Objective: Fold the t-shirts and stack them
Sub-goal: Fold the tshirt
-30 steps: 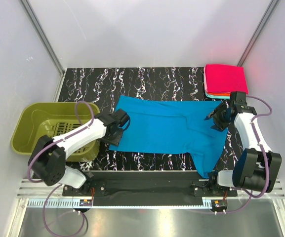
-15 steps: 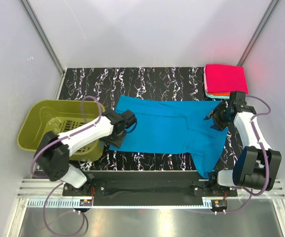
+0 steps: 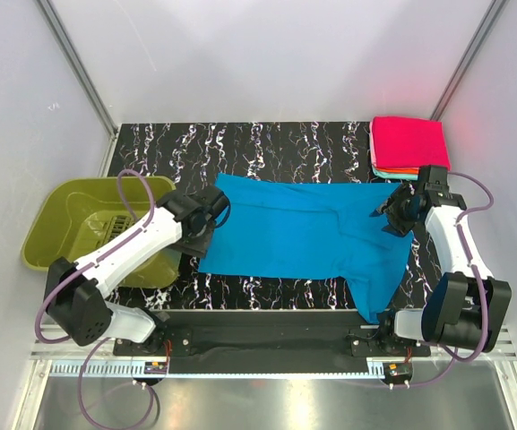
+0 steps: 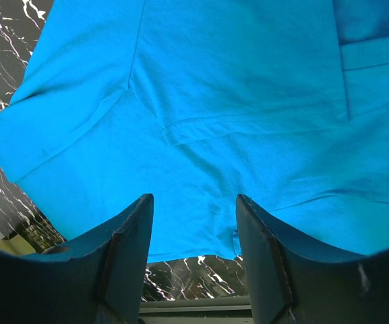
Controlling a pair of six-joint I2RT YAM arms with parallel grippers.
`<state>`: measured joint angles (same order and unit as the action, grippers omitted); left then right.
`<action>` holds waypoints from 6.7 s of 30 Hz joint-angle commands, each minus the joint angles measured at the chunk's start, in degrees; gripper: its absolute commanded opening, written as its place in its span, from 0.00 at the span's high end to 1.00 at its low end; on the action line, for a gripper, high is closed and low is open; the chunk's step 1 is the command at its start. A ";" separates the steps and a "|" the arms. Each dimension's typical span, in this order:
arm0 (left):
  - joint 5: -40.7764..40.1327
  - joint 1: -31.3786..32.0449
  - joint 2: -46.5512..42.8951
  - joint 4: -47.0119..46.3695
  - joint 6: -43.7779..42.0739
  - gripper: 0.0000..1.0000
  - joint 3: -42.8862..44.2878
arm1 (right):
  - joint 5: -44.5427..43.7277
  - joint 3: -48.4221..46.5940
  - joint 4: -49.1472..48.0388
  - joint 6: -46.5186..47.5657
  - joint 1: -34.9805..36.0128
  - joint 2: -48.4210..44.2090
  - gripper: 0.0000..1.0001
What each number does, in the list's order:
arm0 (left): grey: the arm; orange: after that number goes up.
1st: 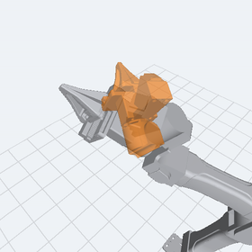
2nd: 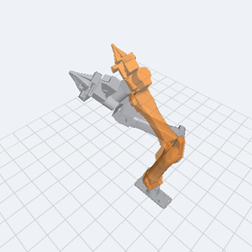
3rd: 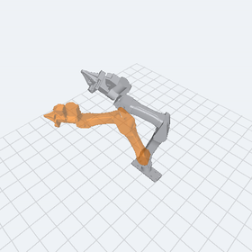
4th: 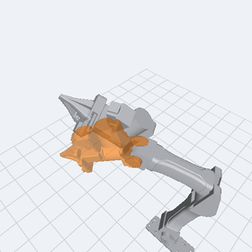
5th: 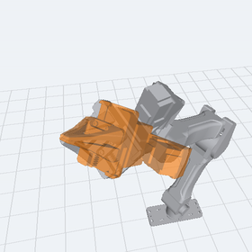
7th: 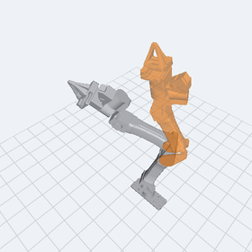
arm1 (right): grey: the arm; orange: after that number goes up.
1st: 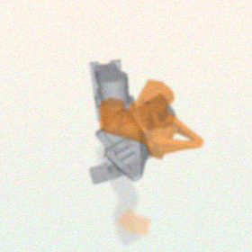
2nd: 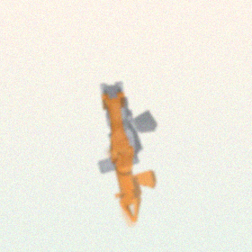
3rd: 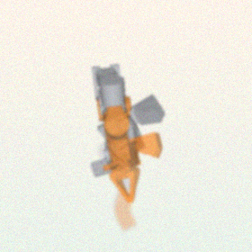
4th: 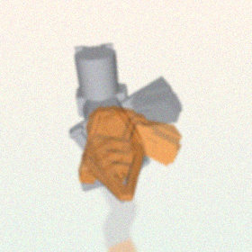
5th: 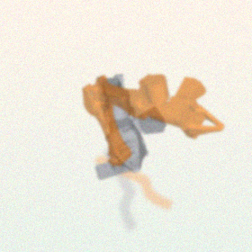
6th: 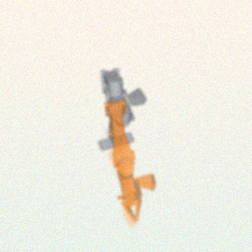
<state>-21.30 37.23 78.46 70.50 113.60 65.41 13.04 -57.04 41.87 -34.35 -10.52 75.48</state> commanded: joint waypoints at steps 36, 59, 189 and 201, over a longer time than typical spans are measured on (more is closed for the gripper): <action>5.54 14.44 7.50 5.72 8.57 0.37 4.75 | 0.15 -0.18 1.20 0.77 0.24 -4.20 0.41; 3.37 14.53 15.32 1.92 12.08 0.48 3.76 | -0.91 1.49 0.50 -0.72 0.24 -5.08 0.41; -16.31 0.74 38.70 12.56 -11.37 1.00 33.72 | -12.33 -0.09 -6.18 7.10 1.64 -3.33 1.00; -21.59 -0.23 44.15 11.15 -18.59 1.00 41.19 | -22.70 -6.86 -5.05 12.37 7.27 6.61 1.00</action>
<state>-37.04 37.93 121.27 75.53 98.26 103.18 -3.49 -60.23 37.32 -24.53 -3.46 81.45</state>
